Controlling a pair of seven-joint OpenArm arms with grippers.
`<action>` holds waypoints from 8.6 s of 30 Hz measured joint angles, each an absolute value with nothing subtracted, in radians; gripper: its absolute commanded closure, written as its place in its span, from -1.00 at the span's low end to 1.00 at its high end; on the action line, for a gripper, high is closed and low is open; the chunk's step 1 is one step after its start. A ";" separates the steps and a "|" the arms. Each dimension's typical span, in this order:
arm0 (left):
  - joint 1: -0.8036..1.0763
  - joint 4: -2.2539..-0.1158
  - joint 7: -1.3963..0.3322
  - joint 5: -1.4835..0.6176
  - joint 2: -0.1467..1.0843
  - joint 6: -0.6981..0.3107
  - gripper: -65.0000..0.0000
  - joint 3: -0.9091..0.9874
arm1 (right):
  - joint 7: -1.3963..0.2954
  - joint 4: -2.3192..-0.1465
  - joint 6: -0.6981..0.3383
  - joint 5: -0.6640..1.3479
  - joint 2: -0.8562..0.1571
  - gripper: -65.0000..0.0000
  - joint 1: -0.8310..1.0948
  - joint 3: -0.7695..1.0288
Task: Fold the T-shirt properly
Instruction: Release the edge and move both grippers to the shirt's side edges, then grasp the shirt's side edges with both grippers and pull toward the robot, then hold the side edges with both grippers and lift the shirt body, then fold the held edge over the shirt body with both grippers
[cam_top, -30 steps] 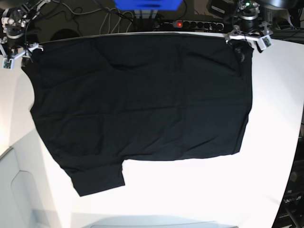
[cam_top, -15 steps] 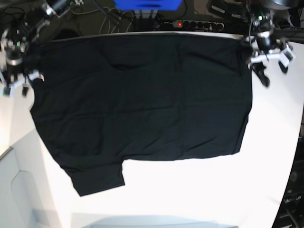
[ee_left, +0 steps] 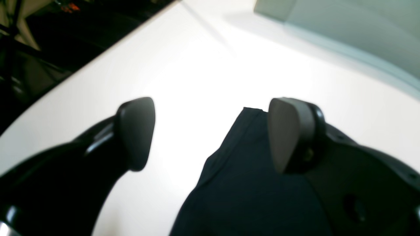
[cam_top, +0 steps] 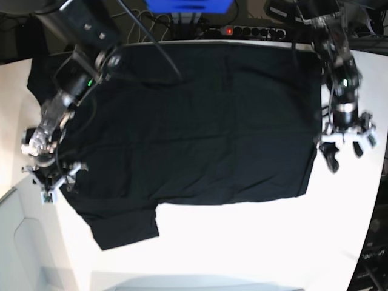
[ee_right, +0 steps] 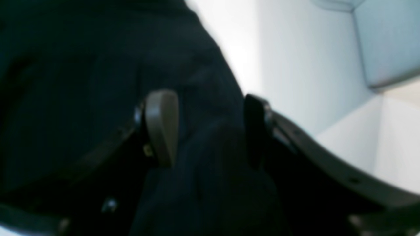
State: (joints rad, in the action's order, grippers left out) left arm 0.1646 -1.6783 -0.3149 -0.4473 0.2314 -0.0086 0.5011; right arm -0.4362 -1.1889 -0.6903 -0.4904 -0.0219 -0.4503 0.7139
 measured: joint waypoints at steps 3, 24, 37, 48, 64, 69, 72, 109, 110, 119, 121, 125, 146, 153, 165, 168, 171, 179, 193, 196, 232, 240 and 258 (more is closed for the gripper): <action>0.085 -1.600 -0.332 -0.448 0.252 -0.009 -0.59 0.495 | -0.398 -0.990 -0.692 -0.488 -0.096 -0.01 -0.540 0.714; -0.297 -0.992 -0.323 -0.443 0.364 -0.004 -0.60 0.162 | 0.091 -0.428 -0.477 -0.479 -0.262 0.07 -0.604 0.710; -0.367 -0.825 -0.299 -0.439 0.361 -0.003 -0.60 0.020 | 0.143 -0.439 -0.473 -0.464 -0.246 0.22 -0.567 0.710; -0.377 -0.798 -0.261 -0.447 0.365 -0.003 -0.39 -0.063 | 0.160 -0.443 -0.472 -0.456 -0.235 0.28 -0.553 0.710; -0.373 -0.831 -0.286 -0.456 0.355 -0.016 1.00 -0.060 | 0.163 -0.443 -0.473 -0.448 -0.236 1.00 -0.547 0.711; -0.282 -1.012 -0.327 -0.449 0.360 0.002 1.00 -0.052 | 0.162 -0.446 -0.473 -0.445 -0.233 1.00 -0.548 0.717; -0.257 -1.083 -0.326 -0.450 0.352 0.000 1.00 0.004 | 0.134 -0.494 -0.474 -0.454 -0.223 1.00 -0.537 0.717; 0.139 -1.605 -0.327 -0.455 0.285 -0.004 1.00 0.319 | 0.046 -1.350 -0.579 -0.183 -0.044 1.00 -0.042 0.711; 0.154 -1.609 -0.334 -0.455 0.274 -0.004 1.00 0.337 | 0.045 -1.350 -0.579 -0.181 -0.044 1.00 -0.031 0.711; 0.262 -1.626 -0.333 -0.457 0.250 -0.011 1.00 0.364 | 0.044 -1.346 -0.580 -0.085 -0.099 1.00 0.077 0.707; 0.281 -1.618 -0.332 -0.456 0.224 -0.005 1.00 0.368 | 0.043 -1.330 -0.580 -0.084 -0.099 1.00 0.081 0.707; 0.301 -1.609 -0.334 -0.453 0.194 -0.004 1.00 0.364 | 0.038 -1.312 -0.580 -0.085 -0.096 1.00 0.081 0.706; 0.308 -1.696 -0.325 -0.454 0.196 -0.004 -0.17 0.371 | 0.040 -1.372 -0.580 -0.080 -0.093 0.23 0.110 0.671; 0.207 -1.600 -0.334 -0.448 0.199 -0.009 -0.17 0.371 | 0.036 -1.415 -0.580 -0.082 -0.069 0.22 0.106 0.666; 0.170 -1.487 -0.334 -0.447 0.199 -0.004 -0.17 0.360 | 0.037 -1.414 -0.580 -0.085 -0.073 0.21 0.106 0.667; 0.175 -1.478 -0.340 -0.446 0.196 -0.002 -0.01 0.360 | 0.038 -1.416 -0.580 -0.085 -0.076 0.21 0.106 0.667; 0.171 -1.479 -0.332 -0.447 0.202 -0.003 0.34 0.329 | 0.038 -1.416 -0.580 -0.084 -0.076 0.21 0.106 0.667; 0.175 -1.486 -0.340 -0.446 0.202 -0.003 1.00 0.320 | 0.033 -1.483 -0.580 -0.089 -0.073 0.21 0.102 0.669; 0.223 -1.606 -0.340 -0.450 0.199 -0.003 1.00 0.324 | -0.420 -1.377 -0.578 -0.209 -0.167 -0.19 -0.185 0.471; 0.218 -1.615 -0.337 -0.450 0.199 -0.003 1.00 0.319 | -0.448 -1.272 -0.580 -0.282 -0.178 -0.20 -0.230 0.423; 0.215 -1.616 -0.340 -0.450 0.200 -0.003 1.00 0.326 | -0.416 -1.148 -0.669 -0.284 -0.196 1.00 -0.218 0.423; 0.213 -1.660 -0.339 -0.449 0.202 -0.003 1.00 0.326 | -0.480 -1.390 -0.677 -0.311 -0.182 1.00 -0.197 0.427; 0.141 -1.703 -0.341 -0.454 0.199 -0.003 1.00 0.405 | -0.461 -1.528 -0.677 -0.258 -0.126 1.00 -0.242 0.450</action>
